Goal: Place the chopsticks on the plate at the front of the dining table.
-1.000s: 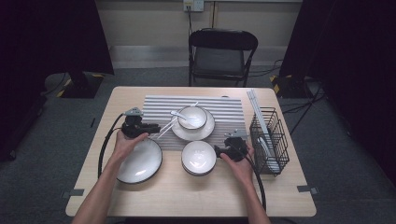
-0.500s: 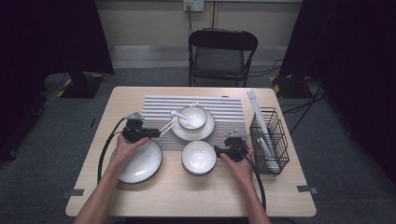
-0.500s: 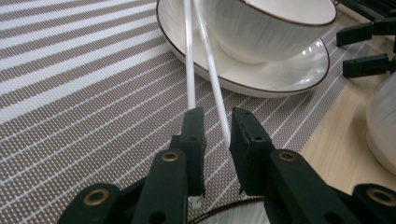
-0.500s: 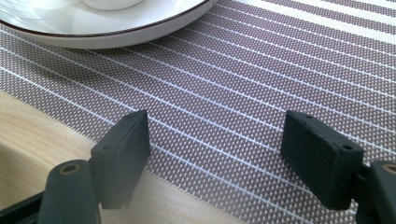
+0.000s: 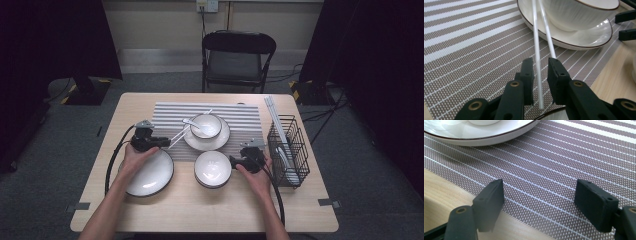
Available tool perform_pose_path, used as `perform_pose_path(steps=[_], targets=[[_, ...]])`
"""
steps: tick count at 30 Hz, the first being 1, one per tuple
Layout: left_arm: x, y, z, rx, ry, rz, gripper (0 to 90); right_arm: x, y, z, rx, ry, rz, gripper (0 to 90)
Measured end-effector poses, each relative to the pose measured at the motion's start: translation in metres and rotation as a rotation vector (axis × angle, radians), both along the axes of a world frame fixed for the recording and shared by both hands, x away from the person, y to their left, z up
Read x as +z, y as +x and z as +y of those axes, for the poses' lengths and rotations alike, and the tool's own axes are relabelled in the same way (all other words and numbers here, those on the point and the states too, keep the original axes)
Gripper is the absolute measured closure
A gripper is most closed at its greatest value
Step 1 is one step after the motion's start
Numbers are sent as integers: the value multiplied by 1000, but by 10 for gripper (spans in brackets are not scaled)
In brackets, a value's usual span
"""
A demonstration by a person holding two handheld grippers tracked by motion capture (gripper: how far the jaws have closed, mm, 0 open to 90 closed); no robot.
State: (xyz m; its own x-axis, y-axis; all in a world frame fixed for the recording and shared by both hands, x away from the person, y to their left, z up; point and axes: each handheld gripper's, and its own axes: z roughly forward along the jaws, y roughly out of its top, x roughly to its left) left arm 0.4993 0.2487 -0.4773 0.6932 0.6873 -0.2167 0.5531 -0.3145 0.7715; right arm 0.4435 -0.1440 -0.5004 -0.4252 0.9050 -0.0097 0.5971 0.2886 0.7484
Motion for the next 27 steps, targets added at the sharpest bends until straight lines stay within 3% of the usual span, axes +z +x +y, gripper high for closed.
perform_pose_path(steps=[7,17,23,27], targets=[[-4,2,-5,18,17,8,860,0,0,0,3,-1,0,234],[-3,4,-14,30,16,-7,864,0,0,0,3,-1,-1,234],[-5,5,-14,36,0,5,865,0,0,0,3,-1,-1,234],[-4,5,-12,20,-3,2,854,0,0,0,3,-1,-1,235]])
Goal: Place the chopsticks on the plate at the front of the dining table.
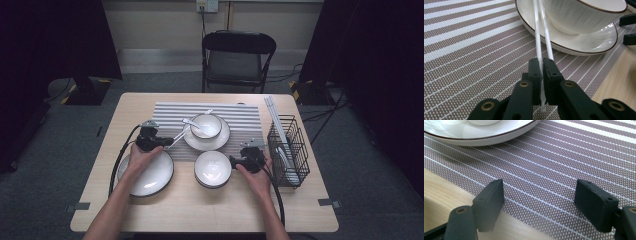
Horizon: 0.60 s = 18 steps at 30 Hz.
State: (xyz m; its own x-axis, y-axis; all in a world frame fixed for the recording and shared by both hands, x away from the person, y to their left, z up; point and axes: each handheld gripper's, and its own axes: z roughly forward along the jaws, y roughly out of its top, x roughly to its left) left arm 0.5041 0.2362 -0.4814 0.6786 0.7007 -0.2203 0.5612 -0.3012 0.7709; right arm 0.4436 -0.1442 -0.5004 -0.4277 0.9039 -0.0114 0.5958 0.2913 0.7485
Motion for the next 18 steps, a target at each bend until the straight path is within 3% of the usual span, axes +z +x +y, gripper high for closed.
perform_pose_path(steps=[9,11,18], targets=[[10,-4,12,9,-45,-23,798,0,0,0,-1,0,0,235],[11,-5,16,6,-27,-26,793,0,0,0,0,0,0,234],[14,-5,23,34,-38,-36,793,0,0,0,-1,0,0,235]])
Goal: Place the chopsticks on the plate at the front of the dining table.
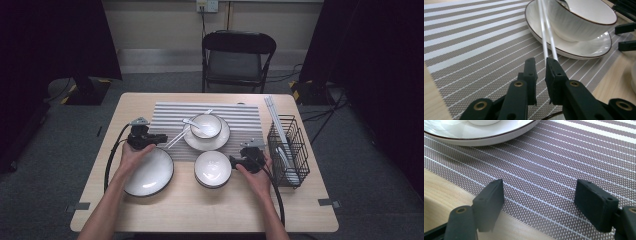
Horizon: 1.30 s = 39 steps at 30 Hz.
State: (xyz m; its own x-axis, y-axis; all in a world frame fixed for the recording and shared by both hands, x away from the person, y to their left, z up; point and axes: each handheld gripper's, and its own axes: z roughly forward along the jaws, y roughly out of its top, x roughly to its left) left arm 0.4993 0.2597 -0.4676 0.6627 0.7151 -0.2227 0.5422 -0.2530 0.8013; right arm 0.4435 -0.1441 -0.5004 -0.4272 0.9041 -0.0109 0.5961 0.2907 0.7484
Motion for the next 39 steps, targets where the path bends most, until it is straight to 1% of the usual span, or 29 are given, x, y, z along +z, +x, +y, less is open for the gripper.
perform_pose_path(steps=[1,2,3,7,8,9,11,12,15,17,20,21,23,24,25,27,29,32,33,35,36,37,38,39], targets=[[-1,1,1,22,21,1,786,0,0,0,1,0,0,234],[-2,1,1,30,26,7,780,0,0,0,0,0,0,234],[-3,2,0,32,21,11,780,0,0,0,0,0,0,234],[-4,2,-3,25,66,3,771,0,0,0,0,0,0,234],[-3,2,-2,29,66,1,766,0,0,0,1,0,0,234],[-3,2,-2,31,56,5,764,0,0,0,2,0,-2,234],[-5,2,-3,25,65,9,759,0,0,0,2,0,-2,234],[-6,3,-3,15,66,16,759,0,0,0,2,0,-2,234],[-7,3,-4,20,67,22,764,0,0,0,0,0,0,234],[-9,3,-7,10,61,32,748,0,0,0,0,0,0,234],[-10,3,-10,5,71,33,731,0,0,0,1,-1,-2,234],[-10,3,-11,1,62,36,731,0,0,0,0,0,0,234],[-10,3,-12,-7,70,36,727,0,0,0,0,0,0,235],[-10,2,-13,-16,61,47,720,0,0,0,1,1,-1,235],[-8,0,-13,-25,70,45,715,0,0,0,1,-2,-2,235],[-7,-2,-13,-27,77,43,712,0,0,0,0,0,0,235],[-8,-2,-11,-20,85,45,691,0,0,0,-1,0,0,235],[-8,-2,-10,-14,78,48,677,0,0,0,0,-1,0,235],[-7,-2,-11,-13,79,38,658,0,0,0,0,1,0,236],[-6,-2,-11,-15,85,34,646,0,0,0,0,1,0,235],[-6,-3,-12,-10,110,25,640,0,0,0,0,1,0,235],[-7,-3,-11,-9,96,29,640,0,0,0,0,1,0,235],[-7,-3,-10,7,101,26,640,0,0,0,-1,0,0,235],[-7,-3,-10,7,101,26,640,0,0,0,0,1,0,235]])
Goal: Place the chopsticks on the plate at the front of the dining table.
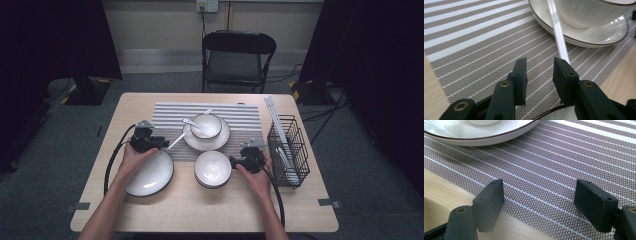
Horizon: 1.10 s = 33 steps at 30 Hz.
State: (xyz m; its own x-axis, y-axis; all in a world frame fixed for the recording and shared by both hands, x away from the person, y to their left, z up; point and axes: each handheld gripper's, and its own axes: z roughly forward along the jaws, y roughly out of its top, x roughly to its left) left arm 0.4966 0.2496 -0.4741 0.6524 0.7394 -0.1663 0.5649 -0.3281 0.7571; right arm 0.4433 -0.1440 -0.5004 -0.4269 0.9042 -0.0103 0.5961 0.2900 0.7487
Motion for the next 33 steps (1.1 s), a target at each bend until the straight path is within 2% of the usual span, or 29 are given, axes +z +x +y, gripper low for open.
perform_pose_path(steps=[2,6,13,17,22,24,25,33], targets=[[-1,0,1,6,-6,8,626,0,0,0,-1,-1,0,236],[-4,1,-2,2,14,18,595,0,-1,0,-2,-1,0,236],[-3,-1,-9,-6,28,8,546,0,-1,0,-2,-1,0,235],[-5,-1,-12,-22,34,28,527,0,-1,0,-2,-1,0,235],[-7,-1,-15,-16,10,39,515,0,-1,0,-2,-1,0,235],[-6,-1,-15,-24,22,36,514,0,-1,0,-2,-1,0,235],[-7,-1,-16,-22,13,41,507,0,-1,0,-2,-1,0,235],[-7,-1,-18,-28,18,44,486,0,-1,0,-2,-1,0,235]])
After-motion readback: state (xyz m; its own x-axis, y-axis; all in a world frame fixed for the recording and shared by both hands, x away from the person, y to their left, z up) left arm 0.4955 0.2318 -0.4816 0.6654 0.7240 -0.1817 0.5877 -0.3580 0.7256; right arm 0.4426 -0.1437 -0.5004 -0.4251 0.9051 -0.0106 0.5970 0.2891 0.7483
